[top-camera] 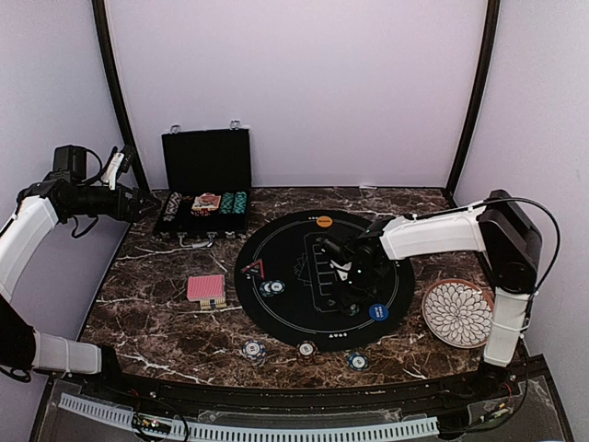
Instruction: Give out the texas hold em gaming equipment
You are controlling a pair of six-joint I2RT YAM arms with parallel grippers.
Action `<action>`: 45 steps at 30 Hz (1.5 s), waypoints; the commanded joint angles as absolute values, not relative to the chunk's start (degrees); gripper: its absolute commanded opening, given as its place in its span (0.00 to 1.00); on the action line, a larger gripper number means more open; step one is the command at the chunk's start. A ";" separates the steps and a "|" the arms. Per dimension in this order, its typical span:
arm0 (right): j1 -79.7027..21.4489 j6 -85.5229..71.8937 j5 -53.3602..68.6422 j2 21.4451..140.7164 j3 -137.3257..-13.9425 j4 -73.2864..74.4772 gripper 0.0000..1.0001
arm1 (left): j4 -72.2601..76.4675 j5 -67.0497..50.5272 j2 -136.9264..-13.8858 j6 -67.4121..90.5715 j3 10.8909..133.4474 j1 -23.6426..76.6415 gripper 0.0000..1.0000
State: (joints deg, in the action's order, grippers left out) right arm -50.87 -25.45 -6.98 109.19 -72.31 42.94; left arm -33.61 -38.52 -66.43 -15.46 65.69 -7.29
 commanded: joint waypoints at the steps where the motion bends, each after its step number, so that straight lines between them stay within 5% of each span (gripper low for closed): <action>1: -50.37 -25.15 -7.71 107.80 -71.81 44.09 0.69 | -35.22 -38.94 -66.10 -16.17 66.55 -7.62 0.99; 12: -45.12 -24.37 -5.25 101.41 -75.57 46.25 0.75 | -35.24 -39.11 -66.00 -15.85 66.89 -7.62 0.99; 24: -38.71 -25.44 -4.62 99.24 -64.86 39.87 0.43 | -35.42 -39.02 -65.91 -16.14 67.04 -7.65 0.99; 45: -40.61 -29.40 -2.27 95.59 -53.24 35.95 0.30 | -35.69 -39.05 -66.22 -16.09 67.79 -7.64 0.99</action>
State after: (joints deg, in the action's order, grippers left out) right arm -38.74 -26.96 -4.69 97.62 -56.55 34.06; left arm -34.50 -38.52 -66.43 -15.49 66.06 -7.29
